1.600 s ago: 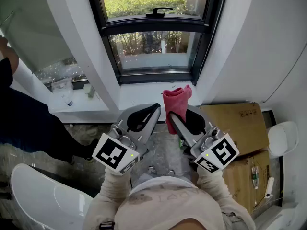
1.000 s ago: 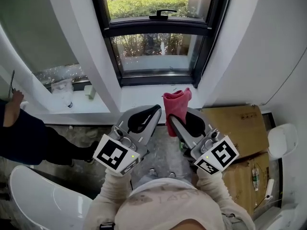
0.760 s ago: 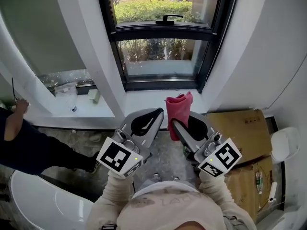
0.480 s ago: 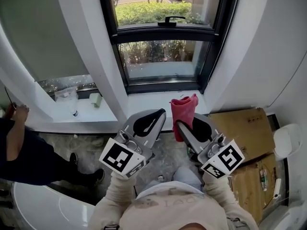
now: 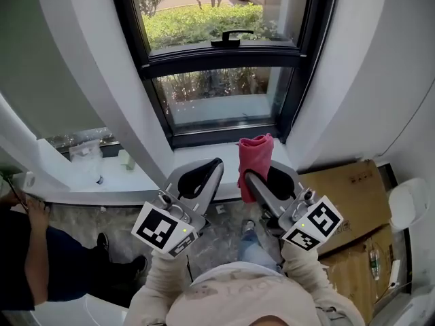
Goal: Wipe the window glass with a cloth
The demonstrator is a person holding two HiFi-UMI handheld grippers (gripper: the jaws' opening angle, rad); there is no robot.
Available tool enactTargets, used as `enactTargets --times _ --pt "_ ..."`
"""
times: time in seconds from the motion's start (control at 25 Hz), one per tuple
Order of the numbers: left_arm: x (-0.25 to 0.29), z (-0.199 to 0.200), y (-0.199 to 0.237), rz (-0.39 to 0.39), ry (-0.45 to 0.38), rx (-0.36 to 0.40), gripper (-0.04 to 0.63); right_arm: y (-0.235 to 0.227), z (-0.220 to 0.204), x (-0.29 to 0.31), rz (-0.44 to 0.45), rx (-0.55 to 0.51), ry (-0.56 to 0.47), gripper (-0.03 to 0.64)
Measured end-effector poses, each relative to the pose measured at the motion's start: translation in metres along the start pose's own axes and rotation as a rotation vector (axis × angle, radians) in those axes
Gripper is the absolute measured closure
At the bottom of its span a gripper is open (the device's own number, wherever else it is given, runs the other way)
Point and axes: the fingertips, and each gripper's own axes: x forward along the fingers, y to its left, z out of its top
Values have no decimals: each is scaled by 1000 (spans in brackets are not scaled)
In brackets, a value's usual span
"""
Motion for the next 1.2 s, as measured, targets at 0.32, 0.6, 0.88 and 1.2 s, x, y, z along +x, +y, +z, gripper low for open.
enactTargets --times 0.32,0.6,0.88,1.2 --pt "80 -4 58 58 1 23 595 -82 13 51 86 -47 20 506" --pt "165 2 95 77 -21 35 595 -166 41 74 112 -89 18 506" --pt "218 -9 112 85 5 40 595 -220 47 81 112 -51 -8 506" --pt "241 -22 142 53 20 21 595 -247 33 107 87 -26 15 506"
